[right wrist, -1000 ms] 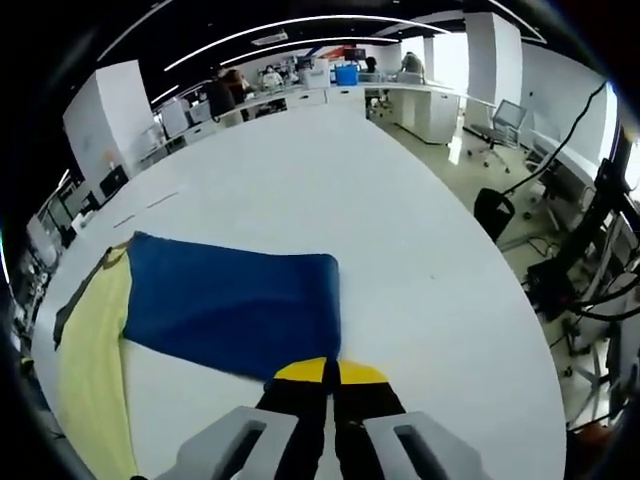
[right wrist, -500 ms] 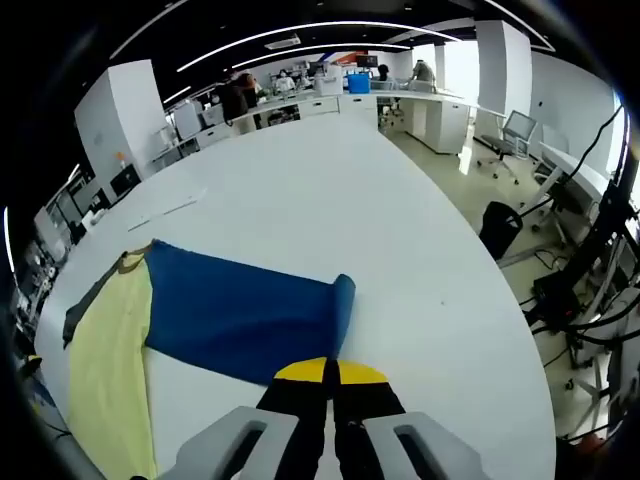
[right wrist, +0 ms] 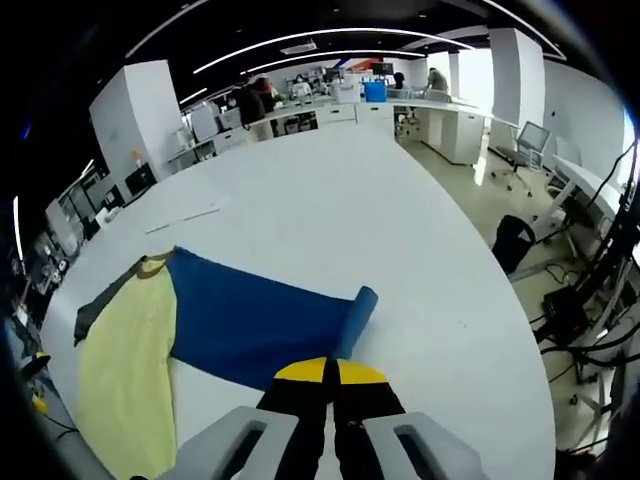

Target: Fold the garment on the visible template until the final outline fits inside the template.

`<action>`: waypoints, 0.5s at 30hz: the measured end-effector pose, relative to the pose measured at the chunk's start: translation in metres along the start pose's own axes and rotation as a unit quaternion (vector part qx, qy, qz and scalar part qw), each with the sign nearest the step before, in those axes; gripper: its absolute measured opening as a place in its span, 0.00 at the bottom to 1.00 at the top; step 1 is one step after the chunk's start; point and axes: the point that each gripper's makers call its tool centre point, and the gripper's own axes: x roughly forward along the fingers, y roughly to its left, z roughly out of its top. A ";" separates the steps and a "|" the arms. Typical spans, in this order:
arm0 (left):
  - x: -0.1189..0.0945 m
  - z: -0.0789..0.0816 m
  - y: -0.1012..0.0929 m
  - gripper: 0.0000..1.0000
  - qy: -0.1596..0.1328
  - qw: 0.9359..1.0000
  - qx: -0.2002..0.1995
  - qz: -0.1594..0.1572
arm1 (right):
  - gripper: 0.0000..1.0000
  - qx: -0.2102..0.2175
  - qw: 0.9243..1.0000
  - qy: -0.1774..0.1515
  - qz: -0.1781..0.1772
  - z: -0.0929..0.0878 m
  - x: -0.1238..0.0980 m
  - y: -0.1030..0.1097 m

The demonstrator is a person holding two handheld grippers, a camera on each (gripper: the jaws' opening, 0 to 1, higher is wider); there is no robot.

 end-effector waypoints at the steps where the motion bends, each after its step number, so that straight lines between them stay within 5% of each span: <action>1: 0.000 0.000 0.000 0.89 -0.001 1.000 0.001 0.000 | 0.00 -0.003 1.000 -0.001 0.002 0.003 0.001 0.002; 15: -0.002 0.000 0.001 0.92 -0.006 1.000 -0.001 0.000 | 0.00 -0.034 0.998 -0.017 0.042 0.029 0.008 0.030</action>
